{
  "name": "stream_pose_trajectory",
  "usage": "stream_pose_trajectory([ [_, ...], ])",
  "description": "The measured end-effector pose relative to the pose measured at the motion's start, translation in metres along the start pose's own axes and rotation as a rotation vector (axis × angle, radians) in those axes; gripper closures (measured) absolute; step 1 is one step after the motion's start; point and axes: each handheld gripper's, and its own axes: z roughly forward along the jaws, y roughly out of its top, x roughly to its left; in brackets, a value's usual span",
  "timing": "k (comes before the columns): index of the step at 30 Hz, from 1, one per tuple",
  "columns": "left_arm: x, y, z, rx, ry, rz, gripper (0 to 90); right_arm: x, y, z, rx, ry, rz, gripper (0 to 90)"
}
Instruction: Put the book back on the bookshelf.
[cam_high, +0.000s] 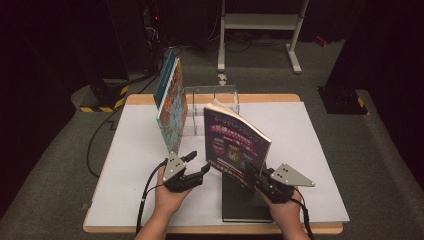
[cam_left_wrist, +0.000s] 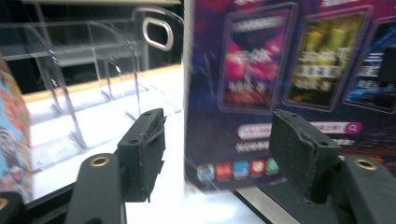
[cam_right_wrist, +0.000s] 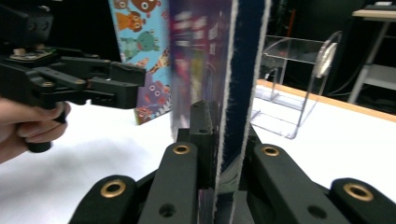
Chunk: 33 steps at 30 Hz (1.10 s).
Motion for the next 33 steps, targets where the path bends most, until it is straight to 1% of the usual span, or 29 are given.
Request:
stream_pose_trajectory([
  [1,-0.001,0.000,-0.001,0.001,-0.010,0.001,37.3,-0.001,0.000,0.000,-0.001,-0.007,0.007,83.7],
  [2,-0.001,-0.001,-0.001,0.005,-0.010,0.013,37.5,-0.002,-0.001,0.000,-0.003,-0.025,0.017,83.7],
  [3,-0.002,-0.001,-0.001,0.003,-0.011,0.015,37.4,-0.003,-0.002,0.000,-0.006,-0.029,0.020,83.7],
  [6,-0.003,0.000,-0.001,0.000,-0.014,0.008,36.0,-0.003,-0.001,-0.001,-0.019,-0.062,0.015,83.8],
  [9,-0.003,0.000,-0.001,0.001,-0.012,0.000,35.7,-0.005,0.000,-0.002,-0.044,-0.094,0.023,83.8],
  [11,-0.004,0.000,-0.001,-0.001,-0.016,-0.001,35.6,-0.006,0.000,-0.003,-0.059,-0.114,0.033,83.8],
  [15,-0.004,0.001,-0.001,-0.002,-0.019,0.005,35.6,-0.007,0.000,-0.004,-0.082,-0.156,0.035,83.9],
  [17,-0.005,0.001,-0.001,-0.001,-0.019,0.004,35.6,-0.008,-0.002,-0.003,-0.078,-0.159,0.050,83.8],
  [20,-0.007,0.003,-0.003,0.003,-0.035,0.005,34.6,-0.006,-0.004,-0.003,-0.080,-0.165,0.046,83.6],
  [21,-0.009,0.004,-0.003,0.000,-0.042,0.006,34.2,-0.005,-0.004,-0.003,-0.080,-0.168,0.044,83.5],
  [24,-0.017,0.007,-0.005,-0.009,-0.071,0.004,31.4,-0.003,-0.006,-0.004,-0.085,-0.165,0.063,83.2],
  [25,-0.022,0.009,-0.005,-0.011,-0.088,0.007,30.6,-0.003,-0.006,-0.004,-0.086,-0.164,0.062,83.2],
  [28,-0.032,0.013,-0.006,-0.016,-0.116,0.015,28.1,0.001,-0.007,-0.004,-0.081,-0.166,0.061,83.1],
  [29,-0.037,0.016,-0.005,-0.020,-0.134,0.007,27.6,0.002,-0.008,-0.004,-0.081,-0.166,0.057,83.1],
  [31,-0.043,0.019,-0.005,-0.030,-0.152,-0.011,26.3,0.004,-0.008,-0.004,-0.081,-0.169,0.055,83.2],
  [33,-0.053,0.022,-0.003,-0.040,-0.184,-0.027,24.9,0.006,-0.008,-0.004,-0.080,-0.168,0.055,83.1],
])
